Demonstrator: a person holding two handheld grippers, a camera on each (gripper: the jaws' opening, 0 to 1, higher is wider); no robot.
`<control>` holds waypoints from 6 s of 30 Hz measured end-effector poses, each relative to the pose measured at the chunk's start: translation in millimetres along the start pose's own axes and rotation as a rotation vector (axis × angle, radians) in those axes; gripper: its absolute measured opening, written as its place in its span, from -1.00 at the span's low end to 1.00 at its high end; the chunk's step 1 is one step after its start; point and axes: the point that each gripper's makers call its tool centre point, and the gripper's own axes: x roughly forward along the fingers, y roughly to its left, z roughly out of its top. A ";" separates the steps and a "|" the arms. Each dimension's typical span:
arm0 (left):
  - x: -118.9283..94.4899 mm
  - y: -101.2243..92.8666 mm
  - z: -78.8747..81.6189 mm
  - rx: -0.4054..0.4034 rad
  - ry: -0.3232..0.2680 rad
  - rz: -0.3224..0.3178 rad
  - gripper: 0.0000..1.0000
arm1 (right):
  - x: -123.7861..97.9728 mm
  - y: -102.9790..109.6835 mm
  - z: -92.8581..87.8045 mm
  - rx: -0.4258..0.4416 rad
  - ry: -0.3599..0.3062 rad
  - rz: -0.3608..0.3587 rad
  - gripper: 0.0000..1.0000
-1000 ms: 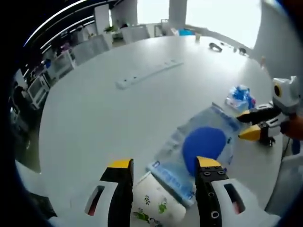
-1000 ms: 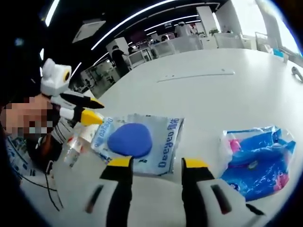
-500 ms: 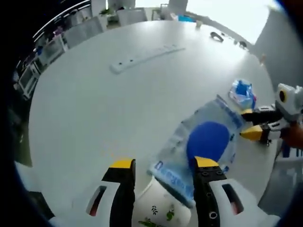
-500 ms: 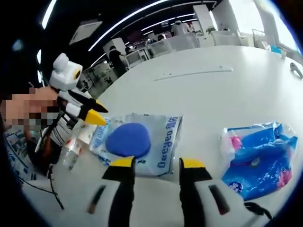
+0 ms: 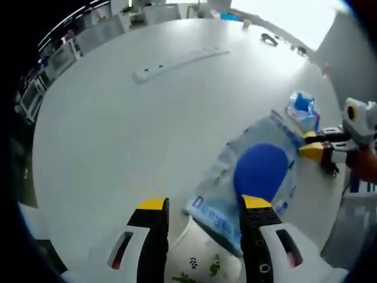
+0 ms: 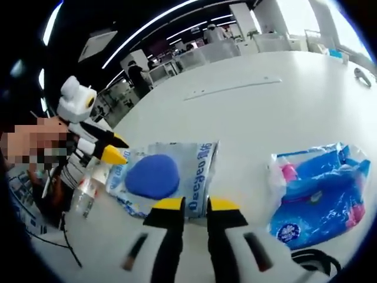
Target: Arrange the tabletop items into an orderly group along one side of the table until the central work area is clear of visible clutter.
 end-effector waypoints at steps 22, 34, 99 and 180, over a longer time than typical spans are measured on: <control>7.3 3.2 -3.2 0.052 0.061 0.010 -0.22 | 2.2 -2.6 -2.3 -0.005 -0.012 -0.021 -0.95; 11.6 3.2 -9.6 0.100 0.177 0.008 -0.28 | 3.4 -2.2 -2.8 0.005 -0.018 -0.024 -0.96; 15.4 -3.0 -3.3 0.052 0.320 -0.011 -1.00 | 2.8 -2.0 -3.1 0.034 -0.035 -0.018 -1.00; 25.4 -55.1 13.5 0.032 0.251 -0.106 -1.00 | -41.4 -36.2 -16.5 0.061 0.008 -0.135 -0.94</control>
